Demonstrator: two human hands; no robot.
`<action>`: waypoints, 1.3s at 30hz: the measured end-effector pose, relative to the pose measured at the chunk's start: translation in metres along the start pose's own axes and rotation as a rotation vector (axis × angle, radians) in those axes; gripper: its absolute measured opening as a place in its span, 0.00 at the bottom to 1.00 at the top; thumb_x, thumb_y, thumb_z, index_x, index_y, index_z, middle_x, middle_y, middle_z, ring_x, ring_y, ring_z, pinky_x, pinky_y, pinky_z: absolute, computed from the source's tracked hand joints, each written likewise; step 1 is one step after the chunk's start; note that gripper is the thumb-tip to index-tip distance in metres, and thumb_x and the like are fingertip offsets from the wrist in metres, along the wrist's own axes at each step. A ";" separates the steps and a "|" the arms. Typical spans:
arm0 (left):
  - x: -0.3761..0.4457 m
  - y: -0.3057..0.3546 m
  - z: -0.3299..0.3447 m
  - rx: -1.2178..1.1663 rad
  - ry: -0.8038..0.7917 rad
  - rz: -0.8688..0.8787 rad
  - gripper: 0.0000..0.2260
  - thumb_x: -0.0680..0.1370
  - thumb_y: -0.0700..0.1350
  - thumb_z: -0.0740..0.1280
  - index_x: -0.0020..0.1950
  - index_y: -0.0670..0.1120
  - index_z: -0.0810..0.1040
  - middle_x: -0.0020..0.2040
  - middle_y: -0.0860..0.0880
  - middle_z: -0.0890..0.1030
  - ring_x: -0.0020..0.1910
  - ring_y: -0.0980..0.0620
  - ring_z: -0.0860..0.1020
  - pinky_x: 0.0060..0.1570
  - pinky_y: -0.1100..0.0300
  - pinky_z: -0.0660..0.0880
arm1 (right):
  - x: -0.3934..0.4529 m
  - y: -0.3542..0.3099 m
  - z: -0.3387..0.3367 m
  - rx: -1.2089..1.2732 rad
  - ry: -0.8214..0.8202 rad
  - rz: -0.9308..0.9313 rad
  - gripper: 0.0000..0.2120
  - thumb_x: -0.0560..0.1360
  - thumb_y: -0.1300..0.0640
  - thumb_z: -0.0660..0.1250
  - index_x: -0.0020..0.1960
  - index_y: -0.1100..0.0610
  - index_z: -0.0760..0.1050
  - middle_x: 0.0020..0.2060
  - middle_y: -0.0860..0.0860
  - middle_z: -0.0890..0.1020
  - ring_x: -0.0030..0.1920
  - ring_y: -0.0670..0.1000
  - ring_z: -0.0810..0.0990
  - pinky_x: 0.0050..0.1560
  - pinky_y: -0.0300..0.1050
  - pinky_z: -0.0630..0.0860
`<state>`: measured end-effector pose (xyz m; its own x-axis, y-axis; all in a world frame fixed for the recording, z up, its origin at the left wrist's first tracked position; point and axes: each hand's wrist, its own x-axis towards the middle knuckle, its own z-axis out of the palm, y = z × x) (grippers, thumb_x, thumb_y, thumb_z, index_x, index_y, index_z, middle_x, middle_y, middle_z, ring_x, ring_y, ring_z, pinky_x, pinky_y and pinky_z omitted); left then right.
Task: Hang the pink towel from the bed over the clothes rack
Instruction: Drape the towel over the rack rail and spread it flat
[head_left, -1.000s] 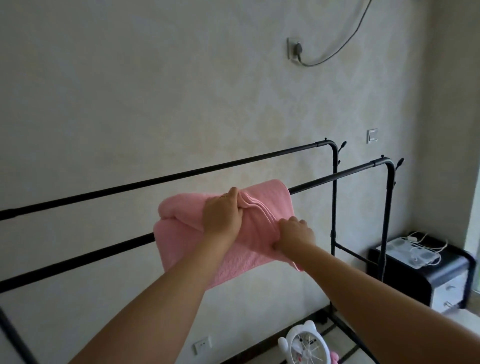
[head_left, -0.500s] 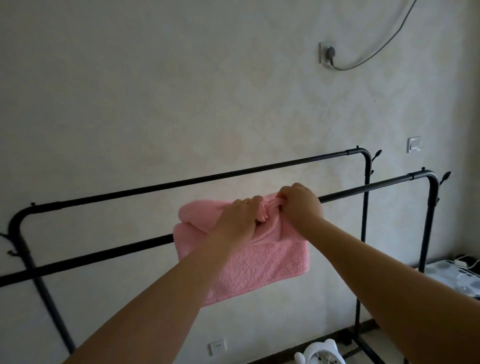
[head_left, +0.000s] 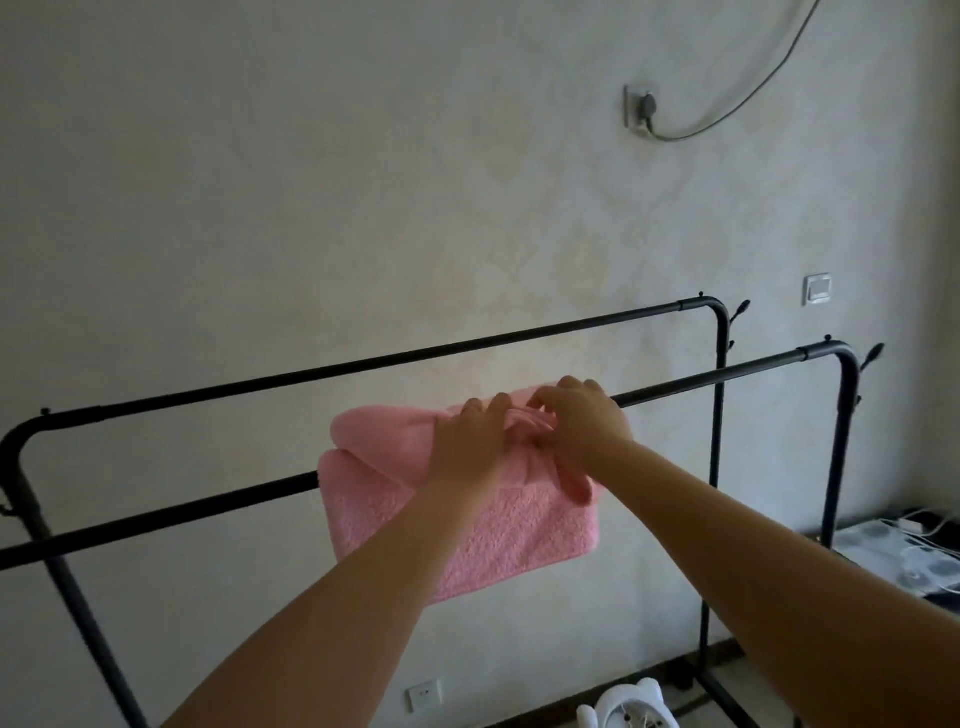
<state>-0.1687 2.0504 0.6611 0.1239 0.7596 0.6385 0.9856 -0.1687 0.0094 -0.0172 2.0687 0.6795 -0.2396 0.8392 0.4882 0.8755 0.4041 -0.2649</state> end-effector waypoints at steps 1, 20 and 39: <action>0.001 0.001 -0.001 -0.040 0.009 -0.029 0.13 0.78 0.51 0.60 0.61 0.49 0.69 0.49 0.47 0.75 0.46 0.47 0.77 0.46 0.53 0.75 | -0.002 0.005 0.003 -0.118 -0.044 0.029 0.19 0.70 0.46 0.73 0.59 0.46 0.75 0.55 0.49 0.76 0.59 0.52 0.72 0.62 0.49 0.73; 0.001 -0.009 0.002 -0.341 0.029 -0.244 0.19 0.79 0.46 0.61 0.69 0.45 0.65 0.57 0.45 0.74 0.58 0.46 0.74 0.58 0.56 0.70 | 0.016 -0.019 0.002 0.255 -0.108 -0.206 0.37 0.74 0.59 0.68 0.76 0.42 0.55 0.72 0.52 0.63 0.69 0.59 0.65 0.66 0.57 0.72; -0.018 -0.023 -0.028 -0.585 -0.030 -0.231 0.24 0.81 0.41 0.57 0.73 0.56 0.51 0.73 0.33 0.60 0.63 0.43 0.73 0.61 0.48 0.73 | 0.022 -0.052 0.030 -0.065 -0.094 -0.249 0.19 0.72 0.49 0.70 0.60 0.37 0.70 0.64 0.48 0.71 0.67 0.58 0.67 0.55 0.54 0.77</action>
<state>-0.1969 2.0233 0.6710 -0.0729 0.8330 0.5484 0.7625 -0.3079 0.5690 -0.0806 2.0766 0.6789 -0.4860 0.7483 0.4515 0.8092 0.5804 -0.0909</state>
